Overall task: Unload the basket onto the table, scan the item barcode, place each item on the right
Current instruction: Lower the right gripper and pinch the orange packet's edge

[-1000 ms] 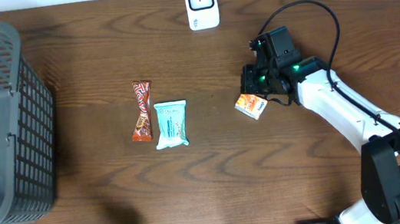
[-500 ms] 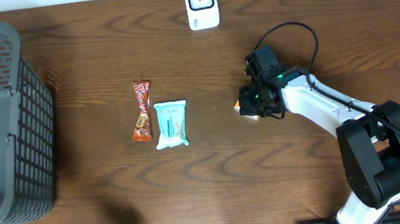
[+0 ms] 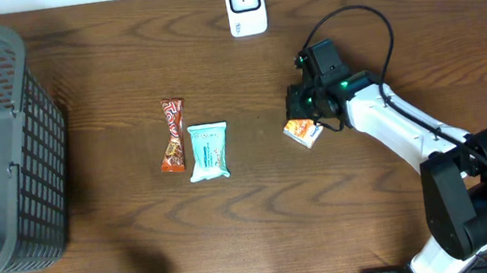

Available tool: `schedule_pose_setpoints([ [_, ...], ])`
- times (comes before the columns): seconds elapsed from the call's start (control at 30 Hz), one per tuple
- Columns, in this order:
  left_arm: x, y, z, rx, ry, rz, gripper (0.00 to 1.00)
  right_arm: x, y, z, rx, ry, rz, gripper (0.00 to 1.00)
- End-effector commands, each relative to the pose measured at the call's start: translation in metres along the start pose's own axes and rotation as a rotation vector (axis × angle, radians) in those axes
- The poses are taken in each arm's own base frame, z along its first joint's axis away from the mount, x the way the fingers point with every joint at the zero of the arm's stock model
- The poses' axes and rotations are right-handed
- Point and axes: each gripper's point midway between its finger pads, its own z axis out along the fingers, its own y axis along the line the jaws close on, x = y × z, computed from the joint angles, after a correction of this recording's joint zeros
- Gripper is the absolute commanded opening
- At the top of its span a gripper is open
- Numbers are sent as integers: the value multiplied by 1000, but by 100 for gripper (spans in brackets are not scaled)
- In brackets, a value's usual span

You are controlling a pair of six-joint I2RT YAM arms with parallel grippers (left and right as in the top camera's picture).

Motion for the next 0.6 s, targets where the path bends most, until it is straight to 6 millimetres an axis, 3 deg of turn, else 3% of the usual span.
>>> schedule_pose_setpoints([
  [0.0,-2,1,-1,-9,-9,-10,98,-24,-15,-11,75,-95,19,1],
  [0.27,-2,1,-1,-9,-9,-10,98,-36,-27,-8,148,-157,19,1],
  [0.57,-3,1,-1,-8,-10,-10,98,-23,-39,29,172,-95,18,1],
])
